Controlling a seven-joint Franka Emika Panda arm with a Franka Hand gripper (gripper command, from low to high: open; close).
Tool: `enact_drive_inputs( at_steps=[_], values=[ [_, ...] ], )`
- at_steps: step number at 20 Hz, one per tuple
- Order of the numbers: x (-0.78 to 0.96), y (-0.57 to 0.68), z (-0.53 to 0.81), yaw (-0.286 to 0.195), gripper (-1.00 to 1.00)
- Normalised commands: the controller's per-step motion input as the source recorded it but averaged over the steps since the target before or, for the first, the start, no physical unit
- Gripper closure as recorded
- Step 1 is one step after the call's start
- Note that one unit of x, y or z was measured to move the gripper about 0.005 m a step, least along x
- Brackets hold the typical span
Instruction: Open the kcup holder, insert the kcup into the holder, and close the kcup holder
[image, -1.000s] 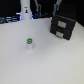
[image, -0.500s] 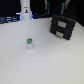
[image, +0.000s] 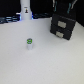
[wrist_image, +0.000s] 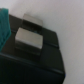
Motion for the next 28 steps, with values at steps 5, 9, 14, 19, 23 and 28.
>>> enact_drive_inputs(
  at_steps=[5, 9, 14, 19, 23, 28],
  values=[
    [-0.19, 0.53, -0.24, -0.196, -1.0],
    [-0.14, 0.47, -0.29, -0.18, -1.0],
    [-0.13, 0.32, -0.36, -0.141, -1.0],
    [-0.21, 0.22, -0.42, -0.095, -1.0],
    [-0.23, 0.14, -0.45, -0.038, -1.0],
    [-0.25, 0.06, -0.42, -0.001, -1.0]
  ],
)
